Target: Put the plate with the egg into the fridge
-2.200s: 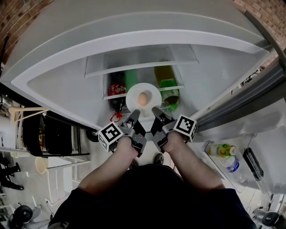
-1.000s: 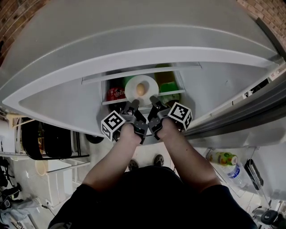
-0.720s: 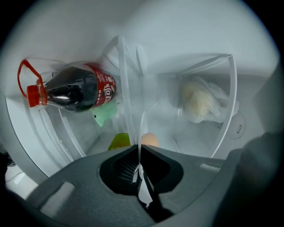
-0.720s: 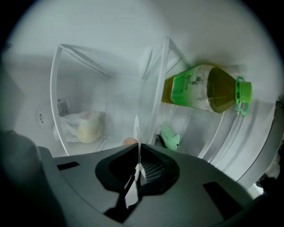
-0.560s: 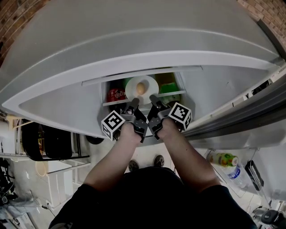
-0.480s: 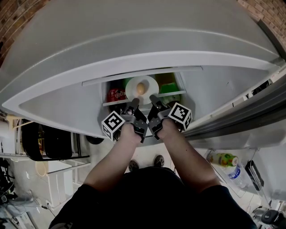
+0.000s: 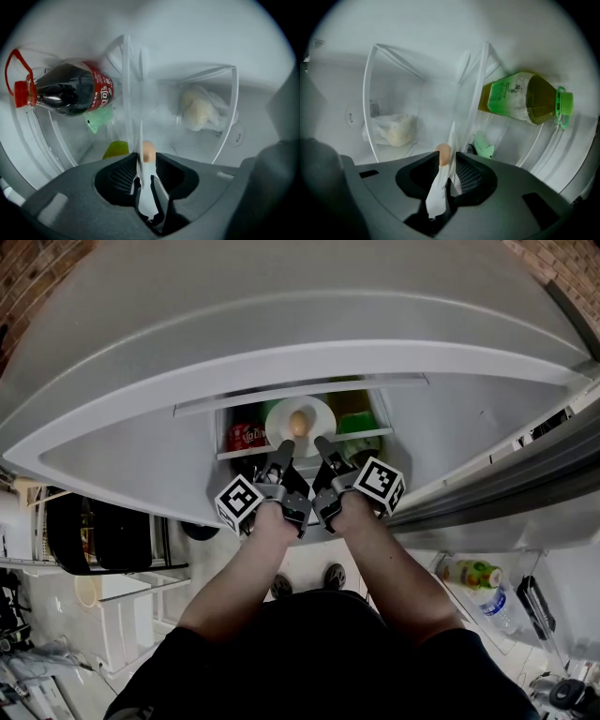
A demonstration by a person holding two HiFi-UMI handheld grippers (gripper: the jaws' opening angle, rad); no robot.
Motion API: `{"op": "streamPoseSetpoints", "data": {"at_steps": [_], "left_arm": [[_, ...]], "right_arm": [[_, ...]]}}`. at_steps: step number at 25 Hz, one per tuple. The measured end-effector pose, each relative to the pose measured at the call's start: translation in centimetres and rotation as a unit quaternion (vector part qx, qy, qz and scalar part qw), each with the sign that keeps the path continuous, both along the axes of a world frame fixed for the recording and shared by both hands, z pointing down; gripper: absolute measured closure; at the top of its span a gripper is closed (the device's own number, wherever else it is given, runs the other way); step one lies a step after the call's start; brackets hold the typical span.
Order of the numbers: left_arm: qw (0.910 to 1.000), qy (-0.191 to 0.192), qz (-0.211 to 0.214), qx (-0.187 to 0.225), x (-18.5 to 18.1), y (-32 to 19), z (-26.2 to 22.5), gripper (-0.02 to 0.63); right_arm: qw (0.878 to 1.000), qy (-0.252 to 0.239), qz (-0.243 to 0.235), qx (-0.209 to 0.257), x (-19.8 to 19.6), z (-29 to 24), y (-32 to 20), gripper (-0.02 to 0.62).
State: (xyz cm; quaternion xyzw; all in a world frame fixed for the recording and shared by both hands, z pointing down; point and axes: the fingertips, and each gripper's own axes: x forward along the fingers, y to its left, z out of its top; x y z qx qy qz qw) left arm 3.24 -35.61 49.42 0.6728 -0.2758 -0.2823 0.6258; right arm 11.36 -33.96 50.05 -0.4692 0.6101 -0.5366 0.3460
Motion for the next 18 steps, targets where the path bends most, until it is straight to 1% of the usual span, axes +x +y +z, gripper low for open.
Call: {"op": "streamPoseSetpoints", "data": {"at_steps": [3, 6, 13, 18], "left_arm": [[1.0, 0.001, -0.001, 0.004, 0.0, 0.2, 0.1, 0.476], [1.0, 0.003, 0.003, 0.0, 0.2, 0.4, 0.7, 0.448], [0.9999, 0.005, 0.015, 0.006, 0.6, 1.5, 0.6, 0.432], [0.9994, 0.0, 0.035, 0.006, 0.5, 4.1, 0.0, 0.431]], "right_arm": [[1.0, 0.001, 0.001, -0.002, 0.1, 0.2, 0.2, 0.458], [1.0, -0.002, 0.0, -0.004, 0.1, 0.6, 0.4, 0.433], [1.0, 0.007, -0.008, 0.0, -0.1, 0.5, 1.4, 0.423], [0.999, 0.017, -0.029, 0.002, -1.4, 0.1, 3.7, 0.422]]}}
